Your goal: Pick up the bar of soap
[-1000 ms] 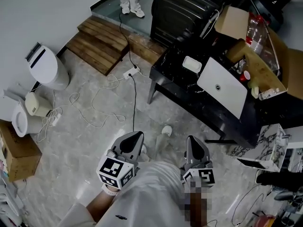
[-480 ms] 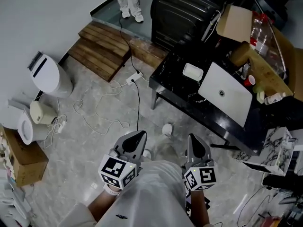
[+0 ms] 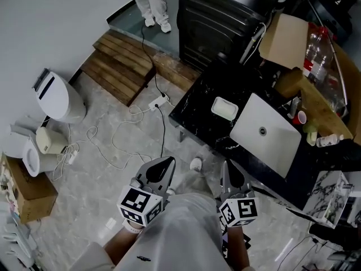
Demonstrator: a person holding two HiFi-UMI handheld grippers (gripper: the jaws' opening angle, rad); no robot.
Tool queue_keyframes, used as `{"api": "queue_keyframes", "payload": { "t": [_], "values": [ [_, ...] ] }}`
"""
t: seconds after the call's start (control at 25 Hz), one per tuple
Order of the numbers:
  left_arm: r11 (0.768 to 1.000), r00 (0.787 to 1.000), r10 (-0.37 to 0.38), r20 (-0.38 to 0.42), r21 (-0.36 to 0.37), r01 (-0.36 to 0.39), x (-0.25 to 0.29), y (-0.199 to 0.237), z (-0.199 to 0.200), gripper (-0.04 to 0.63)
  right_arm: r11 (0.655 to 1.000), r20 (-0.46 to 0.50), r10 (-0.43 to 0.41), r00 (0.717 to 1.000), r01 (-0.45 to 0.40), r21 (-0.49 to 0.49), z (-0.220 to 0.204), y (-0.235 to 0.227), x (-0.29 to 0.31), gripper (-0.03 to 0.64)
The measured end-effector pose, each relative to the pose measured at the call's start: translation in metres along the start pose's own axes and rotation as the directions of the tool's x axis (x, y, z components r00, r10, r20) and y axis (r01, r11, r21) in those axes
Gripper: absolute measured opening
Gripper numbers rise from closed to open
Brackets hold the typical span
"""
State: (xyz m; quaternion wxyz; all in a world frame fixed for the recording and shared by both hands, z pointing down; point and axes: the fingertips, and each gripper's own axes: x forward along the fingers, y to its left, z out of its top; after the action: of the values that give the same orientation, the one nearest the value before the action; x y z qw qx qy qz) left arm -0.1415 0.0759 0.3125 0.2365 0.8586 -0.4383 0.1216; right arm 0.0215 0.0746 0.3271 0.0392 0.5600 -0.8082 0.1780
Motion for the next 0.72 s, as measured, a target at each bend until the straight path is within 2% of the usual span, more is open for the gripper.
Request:
{"api": "queue_keyframes", "payload": {
  "t": [0.44, 0.6, 0.72],
  "values": [
    [0.996, 0.997, 0.083, -0.004, -0.034, -0.083, 0.113, 0.013, 0.052, 0.006, 0.995, -0.021, 0.096, 0.995, -0.096, -0.01, 0.04, -0.087, 0.103, 0.012],
    [0.997, 0.996, 0.083, -0.034, 0.0, -0.083, 0.152, 0.011, 0.058, 0.006, 0.993, -0.029, 0.116, 0.993, -0.116, -0.011, 0.044, -0.115, 0.128, 0.012],
    [0.995, 0.995, 0.099, -0.028, -0.002, -0.099, 0.172, 0.012, 0.064, 0.006, 0.992, -0.024, 0.123, 0.992, -0.123, -0.014, 0.048, -0.133, 0.14, 0.012]
  ]
}}
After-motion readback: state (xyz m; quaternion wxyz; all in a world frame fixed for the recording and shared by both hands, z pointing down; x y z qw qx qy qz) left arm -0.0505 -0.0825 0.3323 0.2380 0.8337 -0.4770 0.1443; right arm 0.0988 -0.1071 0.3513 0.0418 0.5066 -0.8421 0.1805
